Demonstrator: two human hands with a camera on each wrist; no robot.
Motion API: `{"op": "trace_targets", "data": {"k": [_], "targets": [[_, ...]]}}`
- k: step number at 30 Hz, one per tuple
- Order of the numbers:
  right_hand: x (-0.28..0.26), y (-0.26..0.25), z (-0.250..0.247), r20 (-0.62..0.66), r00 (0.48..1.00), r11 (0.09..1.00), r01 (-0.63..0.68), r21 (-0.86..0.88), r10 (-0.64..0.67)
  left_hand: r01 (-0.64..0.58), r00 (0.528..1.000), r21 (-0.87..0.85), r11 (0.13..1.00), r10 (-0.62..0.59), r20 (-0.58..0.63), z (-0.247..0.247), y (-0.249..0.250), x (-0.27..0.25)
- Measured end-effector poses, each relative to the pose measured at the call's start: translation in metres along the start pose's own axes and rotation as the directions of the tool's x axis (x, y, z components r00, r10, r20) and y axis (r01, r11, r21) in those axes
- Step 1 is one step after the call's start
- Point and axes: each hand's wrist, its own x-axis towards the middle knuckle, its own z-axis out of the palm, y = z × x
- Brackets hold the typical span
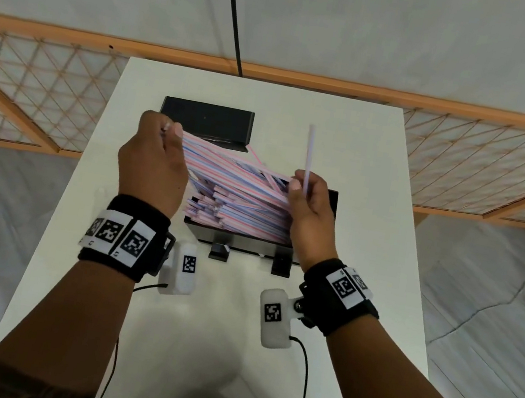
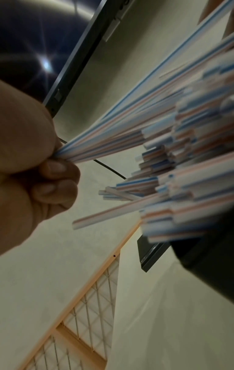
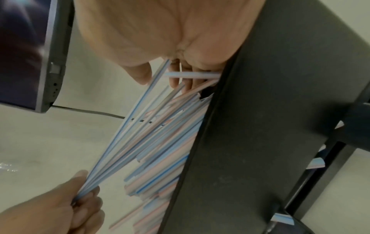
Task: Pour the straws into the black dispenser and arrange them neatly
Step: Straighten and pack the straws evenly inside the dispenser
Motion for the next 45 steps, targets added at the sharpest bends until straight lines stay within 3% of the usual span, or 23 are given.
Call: {"op": "trace_targets", "data": {"k": [4, 8, 11, 13, 19, 22, 24, 27, 30, 33, 37, 42, 45], "targets": [[0.001, 0.008, -0.014, -0.072, 0.990, 0.940, 0.091, -0.329, -0.121, -0.015, 0.998, 0.015, 1.000, 0.014, 0.069, 0.009, 0.007, -0.008], [0.004, 0.017, -0.024, 0.123, 0.964, 0.798, 0.263, -0.543, -0.234, -0.045, 0.989, -0.003, 0.999, 0.045, 0.140, 0.026, 0.016, -0.027], [0.006, 0.018, -0.024, 0.122, 0.955, 0.747, 0.289, -0.599, -0.272, -0.110, 0.975, 0.093, 0.990, 0.089, 0.201, 0.035, 0.017, -0.044], [0.005, 0.016, -0.023, 0.127, 0.947, 0.660, 0.298, -0.690, -0.295, -0.176, 0.967, 0.140, 0.974, 0.144, 0.211, 0.038, 0.011, -0.049], [-0.007, 0.019, -0.018, 0.143, 0.967, 0.472, 0.229, -0.852, -0.210, -0.252, 0.956, 0.141, 0.957, 0.223, 0.191, 0.036, -0.004, -0.043], [-0.011, 0.021, -0.015, 0.153, 0.969, 0.484, 0.229, -0.845, -0.192, -0.302, 0.944, 0.129, 0.945, 0.277, 0.178, 0.032, -0.001, -0.045], [-0.015, 0.017, -0.016, 0.145, 0.966, 0.558, 0.242, -0.794, -0.214, -0.287, 0.952, 0.096, 0.953, 0.272, 0.137, 0.027, -0.004, -0.048], [-0.017, 0.007, -0.022, 0.119, 0.955, 0.746, 0.287, -0.601, -0.272, -0.164, 0.985, -0.063, 0.985, 0.166, 0.040, 0.022, -0.021, -0.055], [-0.009, 0.000, -0.022, 0.248, 0.952, 0.815, 0.284, -0.505, -0.178, 0.018, 1.000, -0.307, 0.951, -0.010, 0.028, 0.022, -0.040, -0.064], [-0.002, 0.002, -0.013, 0.424, 0.899, 0.794, 0.333, -0.508, -0.105, 0.168, 0.981, -0.439, 0.883, -0.105, 0.164, 0.025, -0.043, -0.067], [0.005, 0.014, -0.002, 0.550, 0.829, 0.685, 0.460, -0.565, -0.103, 0.112, 0.963, -0.423, 0.899, 0.007, 0.270, 0.027, -0.034, -0.064], [0.015, 0.022, -0.001, 0.493, 0.864, 0.638, 0.438, -0.634, -0.102, 0.132, 0.976, -0.379, 0.916, -0.054, 0.209, 0.032, -0.032, -0.067], [0.016, 0.017, 0.003, 0.452, 0.891, 0.686, 0.357, -0.633, -0.046, 0.175, 0.978, -0.393, 0.903, -0.113, 0.174, 0.029, -0.033, -0.062]]}}
